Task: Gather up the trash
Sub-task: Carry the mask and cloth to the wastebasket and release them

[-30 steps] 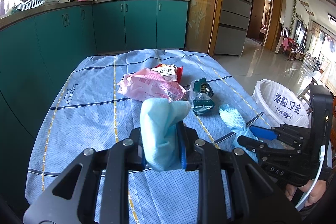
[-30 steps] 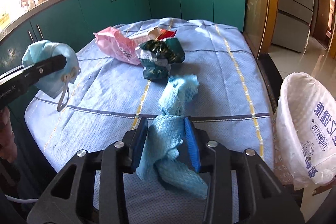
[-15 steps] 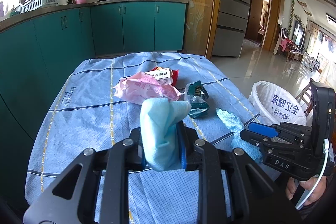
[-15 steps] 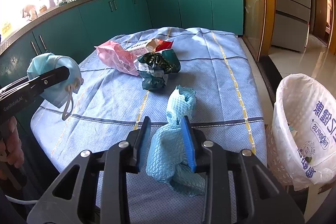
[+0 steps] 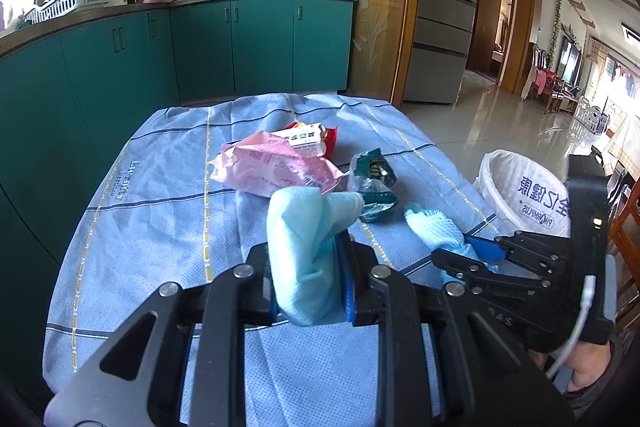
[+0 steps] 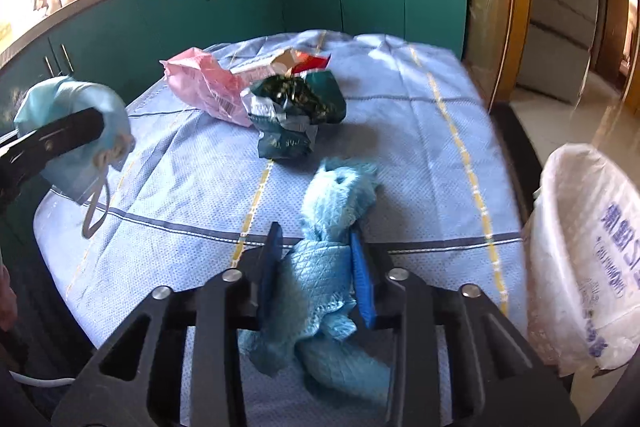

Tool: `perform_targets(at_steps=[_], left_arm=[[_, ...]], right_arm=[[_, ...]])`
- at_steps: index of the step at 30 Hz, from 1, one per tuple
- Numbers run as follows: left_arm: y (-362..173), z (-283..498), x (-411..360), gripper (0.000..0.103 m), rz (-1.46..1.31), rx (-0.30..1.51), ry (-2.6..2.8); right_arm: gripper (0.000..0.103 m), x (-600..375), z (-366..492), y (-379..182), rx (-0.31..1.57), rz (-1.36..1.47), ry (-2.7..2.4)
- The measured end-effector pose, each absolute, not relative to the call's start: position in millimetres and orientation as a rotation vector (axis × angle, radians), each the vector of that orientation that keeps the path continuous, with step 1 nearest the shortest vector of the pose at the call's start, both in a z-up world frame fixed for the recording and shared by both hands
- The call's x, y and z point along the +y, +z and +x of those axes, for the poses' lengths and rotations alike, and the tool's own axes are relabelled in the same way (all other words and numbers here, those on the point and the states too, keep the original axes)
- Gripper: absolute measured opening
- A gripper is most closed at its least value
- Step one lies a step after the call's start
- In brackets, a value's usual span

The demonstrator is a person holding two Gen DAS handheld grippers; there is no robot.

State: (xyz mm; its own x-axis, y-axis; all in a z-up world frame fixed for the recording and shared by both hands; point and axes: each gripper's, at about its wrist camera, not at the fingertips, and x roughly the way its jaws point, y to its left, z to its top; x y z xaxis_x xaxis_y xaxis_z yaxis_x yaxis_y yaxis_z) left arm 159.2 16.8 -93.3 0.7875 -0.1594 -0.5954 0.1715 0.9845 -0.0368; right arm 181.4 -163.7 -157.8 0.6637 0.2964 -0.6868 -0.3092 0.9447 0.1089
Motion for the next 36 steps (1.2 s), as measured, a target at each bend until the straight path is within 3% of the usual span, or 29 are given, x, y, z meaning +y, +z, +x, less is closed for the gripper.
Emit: perform_targets(at_steps=[6,13,20,27,28,30,31,34,36], left_arm=[[-85,167,-19,0.024,0.028,0.618,-0.269],[-84,194,-113,0.024,0.007,0.599,-0.508],[-101,223,-223,0.024,0.082,0.585,-0.665],[-139,254,-299,0.025,0.104,0.699,-0.754],[-143,258,-305,0.028,0.104,0.708,-0.752],[-146,265,-311,0.047,0.101,0.721,-0.753],[-147,267,-311,0.064,0.096,0.724,-0.745],[-143,267,-299,0.074,0.093,0.701,-0.732],[-136,263,-296,0.08,0.116,0.663,-0.7]], right_arm=[[0.028,-226,151,-123,0.663,0.048,0.237],[0.028,-334,122,-101,0.536,0.088,-0.077],[0.028,-398,113,-126,0.552,0.145,-0.214],[0.028,-418,122,-165,0.6,0.185,-0.254],[0.028,-422,126,-170,0.607,0.198,-0.257],[0.028,-428,132,-175,0.616,0.211,-0.261],[0.029,-430,137,-178,0.624,0.21,-0.266],[0.034,-433,148,-182,0.64,0.194,-0.265],[0.052,-433,152,-183,0.645,0.178,-0.267]])
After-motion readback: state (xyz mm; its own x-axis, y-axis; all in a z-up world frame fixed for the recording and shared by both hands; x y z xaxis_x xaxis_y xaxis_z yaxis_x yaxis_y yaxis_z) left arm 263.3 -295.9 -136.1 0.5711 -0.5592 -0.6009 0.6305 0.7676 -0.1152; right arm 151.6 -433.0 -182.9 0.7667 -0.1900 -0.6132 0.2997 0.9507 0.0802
